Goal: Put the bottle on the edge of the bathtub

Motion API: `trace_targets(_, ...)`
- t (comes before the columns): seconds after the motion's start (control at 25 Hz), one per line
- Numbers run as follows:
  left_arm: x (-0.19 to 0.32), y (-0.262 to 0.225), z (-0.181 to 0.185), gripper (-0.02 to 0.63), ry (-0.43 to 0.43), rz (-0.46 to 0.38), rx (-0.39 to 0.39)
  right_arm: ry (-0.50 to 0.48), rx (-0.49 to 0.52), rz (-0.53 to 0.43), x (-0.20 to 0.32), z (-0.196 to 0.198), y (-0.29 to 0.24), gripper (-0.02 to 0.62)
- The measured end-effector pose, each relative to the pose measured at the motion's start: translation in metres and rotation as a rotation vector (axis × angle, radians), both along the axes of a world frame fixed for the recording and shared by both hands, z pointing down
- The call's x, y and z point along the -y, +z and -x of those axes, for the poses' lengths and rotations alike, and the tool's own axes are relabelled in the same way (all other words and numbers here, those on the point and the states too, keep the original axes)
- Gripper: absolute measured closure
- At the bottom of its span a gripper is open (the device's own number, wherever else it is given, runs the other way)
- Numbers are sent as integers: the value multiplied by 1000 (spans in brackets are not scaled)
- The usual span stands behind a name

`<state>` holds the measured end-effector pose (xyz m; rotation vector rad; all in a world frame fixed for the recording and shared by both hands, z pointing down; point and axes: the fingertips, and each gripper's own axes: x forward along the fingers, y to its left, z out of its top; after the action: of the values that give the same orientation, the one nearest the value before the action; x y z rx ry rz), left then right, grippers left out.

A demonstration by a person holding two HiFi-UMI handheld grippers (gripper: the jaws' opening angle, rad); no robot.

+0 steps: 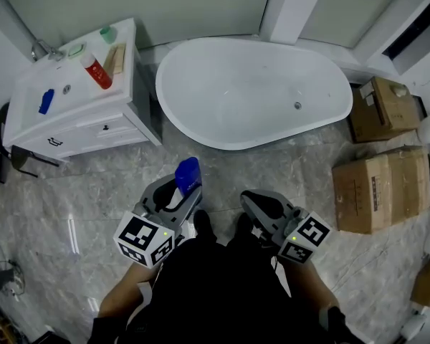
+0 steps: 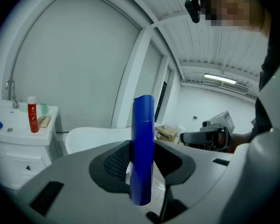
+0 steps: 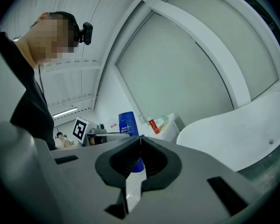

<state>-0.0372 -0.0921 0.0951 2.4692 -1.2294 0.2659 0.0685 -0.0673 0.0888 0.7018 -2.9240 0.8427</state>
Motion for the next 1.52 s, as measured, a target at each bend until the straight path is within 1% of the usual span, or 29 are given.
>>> trace_targets(0.12,19,9,-1,443,-38,24,-8,-33,2,29,16,-2,10,568)
trace_targets(0.4,46,29,-15,443,-92,46,-6,-103,0,74,42,-10,29,568)
trace_targets(0.6,62,55,-20,443,-108,71,-1,-149,-22,99,64,-9,50,568)
trace_targets(0.88,86,101,-18,444,-123,87,7,-215,-36,139,96,6,96,568)
trace_targets(0.96,94,112,-17,444,-131,82,-12,-240,-37,137,103,14,108,568)
trace_targets(1.08,97,127,-18,444,-120,59,-29,-281,-37,119,107,29,120,568)
trace_targets(1.16,95,136,-19,445,-110,47,-26,-292,-50,79,110,39,128,566)
trace_targets(1.24,93,150,-18,445,-108,54,-13,-297,-79,31,115,45,138,566)
trace_targets(1.32,93,163,-17,445,-120,63,-8,-334,-109,21,110,45,150,565)
trace_targets(1.44,87,167,-19,445,-137,56,-15,-343,-57,33,105,49,148,563)
trace_targets(1.52,81,163,-22,445,-137,51,-10,-330,-25,13,105,53,140,560)
